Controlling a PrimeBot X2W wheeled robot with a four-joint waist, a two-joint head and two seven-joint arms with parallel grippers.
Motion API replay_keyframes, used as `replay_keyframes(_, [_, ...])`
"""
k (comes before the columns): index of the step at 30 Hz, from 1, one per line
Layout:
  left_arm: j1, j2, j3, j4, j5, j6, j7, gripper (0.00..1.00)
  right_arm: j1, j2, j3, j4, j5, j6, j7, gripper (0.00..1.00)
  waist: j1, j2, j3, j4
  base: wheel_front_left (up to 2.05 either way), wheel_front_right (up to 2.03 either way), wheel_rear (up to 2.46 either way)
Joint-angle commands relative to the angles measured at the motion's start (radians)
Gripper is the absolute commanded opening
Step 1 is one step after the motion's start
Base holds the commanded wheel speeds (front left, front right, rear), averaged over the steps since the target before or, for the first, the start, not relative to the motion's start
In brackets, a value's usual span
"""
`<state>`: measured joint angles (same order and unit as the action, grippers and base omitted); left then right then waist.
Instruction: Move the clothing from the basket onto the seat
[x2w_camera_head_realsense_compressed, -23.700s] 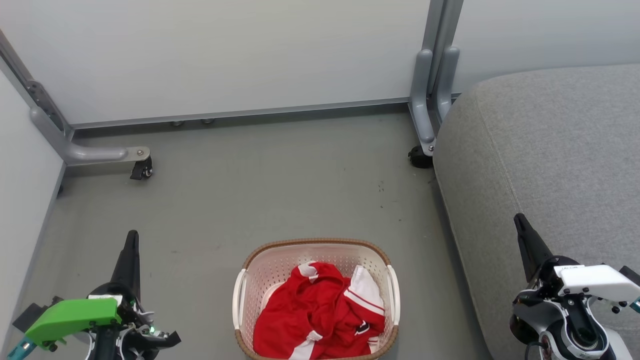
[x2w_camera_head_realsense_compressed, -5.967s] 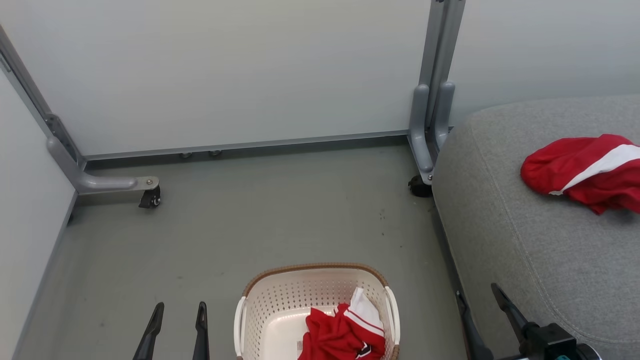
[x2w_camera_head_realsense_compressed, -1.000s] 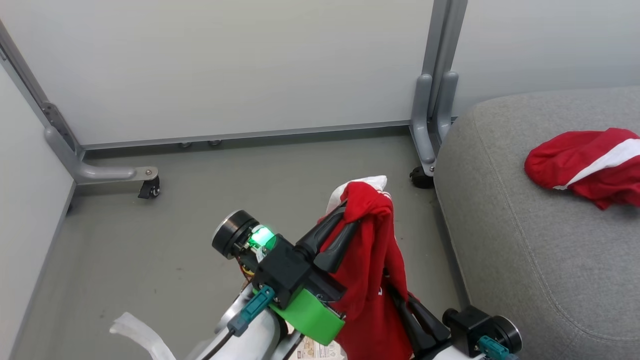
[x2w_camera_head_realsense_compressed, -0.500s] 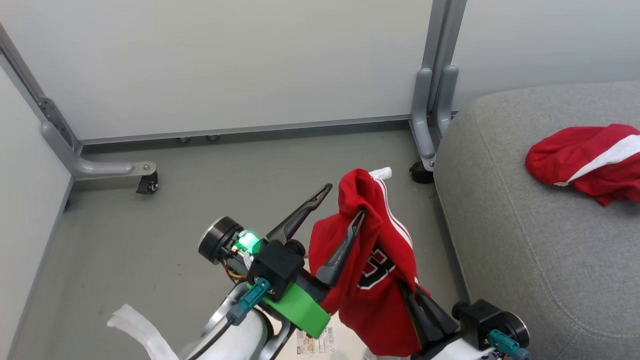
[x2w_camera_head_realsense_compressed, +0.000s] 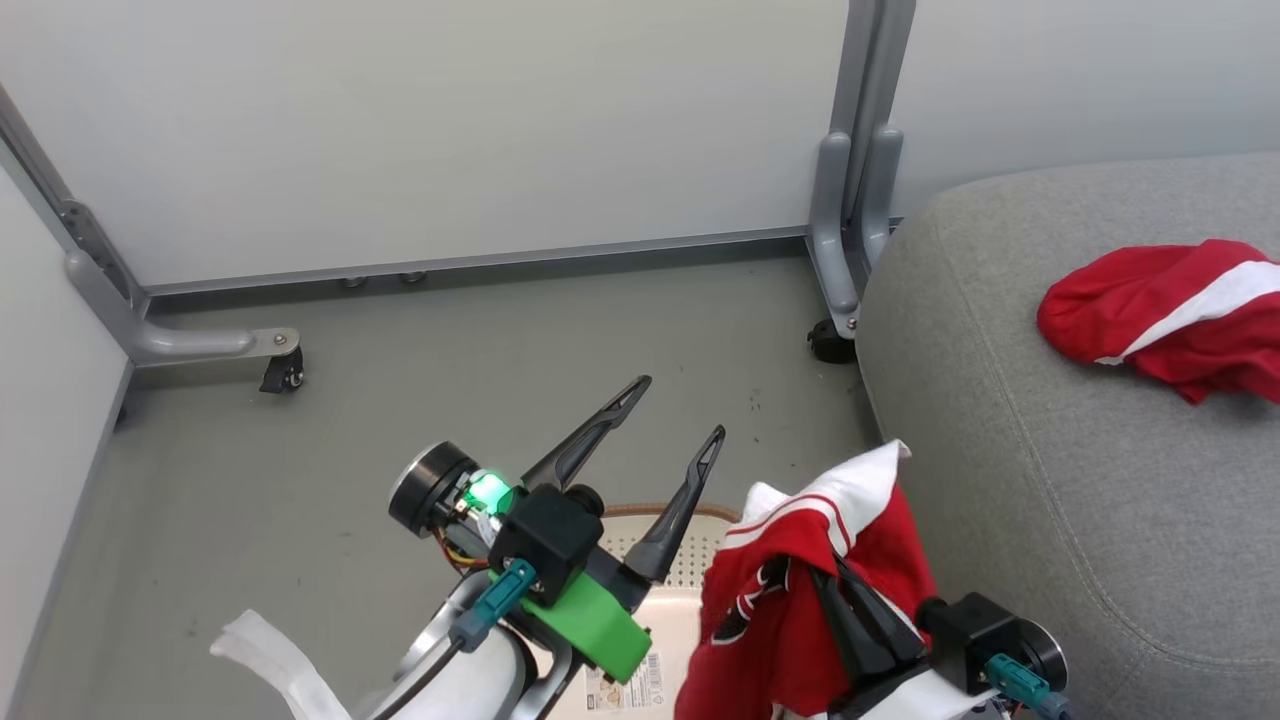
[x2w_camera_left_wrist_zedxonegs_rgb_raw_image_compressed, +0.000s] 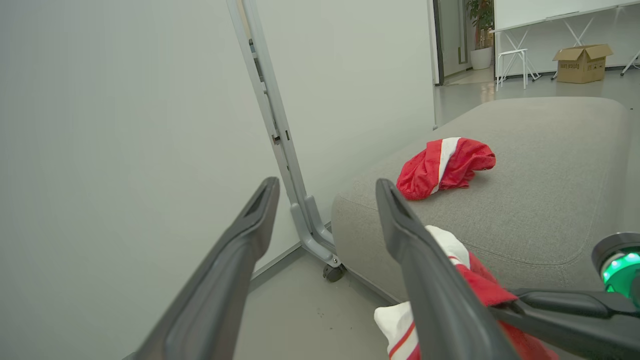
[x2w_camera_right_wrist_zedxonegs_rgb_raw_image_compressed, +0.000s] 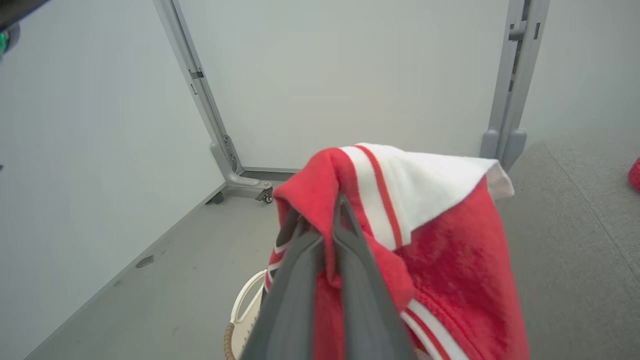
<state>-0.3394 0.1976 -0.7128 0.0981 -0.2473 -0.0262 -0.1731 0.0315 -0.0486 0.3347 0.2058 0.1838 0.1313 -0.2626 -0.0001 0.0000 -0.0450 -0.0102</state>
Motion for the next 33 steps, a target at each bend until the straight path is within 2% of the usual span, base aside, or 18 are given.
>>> replay_keyframes(1, [0.020,0.007,0.003,-0.002,-0.010,0.005,-0.003,1.00,-0.010,-0.003,-0.001,-0.002,0.003,-0.001,-0.003,0.00,0.0001,0.0000,0.003,-0.011,0.00,0.00,0.00])
replay_keyframes(8, [0.061,0.034,0.021,0.010,-0.039,0.016,-0.008,1.00,-0.020,-0.004,-0.009,-0.020,-0.023,-0.001,-0.003,0.00,0.0001,0.0000,0.025,-0.069,0.00,0.00,0.00])
replay_keyframes(14, [0.112,0.067,0.044,0.012,-0.058,0.031,-0.037,1.00,-0.026,-0.004,-0.032,-0.052,-0.028,-0.001,-0.003,0.00,0.0001,0.0000,0.058,-0.168,0.00,0.00,0.00])
replay_keyframes(18, [0.141,0.087,0.053,0.003,-0.077,0.024,-0.052,1.00,-0.014,-0.003,-0.071,-0.089,-0.027,-0.001,-0.003,0.00,0.0001,0.0000,0.090,-0.238,0.00,0.00,0.00])
replay_keyframes(20, [0.151,0.102,0.064,-0.014,-0.081,0.020,-0.067,1.00,-0.007,-0.003,-0.099,-0.118,-0.033,-0.001,-0.003,0.00,0.0001,0.0000,0.130,-0.287,0.00,0.00,0.00])
replay_keyframes(25, [0.163,0.143,0.092,-0.041,-0.057,0.040,-0.081,1.00,-0.023,-0.002,-0.139,-0.167,-0.019,-0.001,-0.003,0.00,0.0001,0.0000,0.213,-0.359,0.00,0.00,0.00])
replay_keyframes(33, [0.176,0.204,0.114,-0.089,-0.033,0.017,-0.091,1.00,-0.090,-0.002,-0.234,-0.241,0.026,-0.001,-0.004,0.00,0.0001,0.0000,0.340,-0.404,0.00,0.00,0.00])
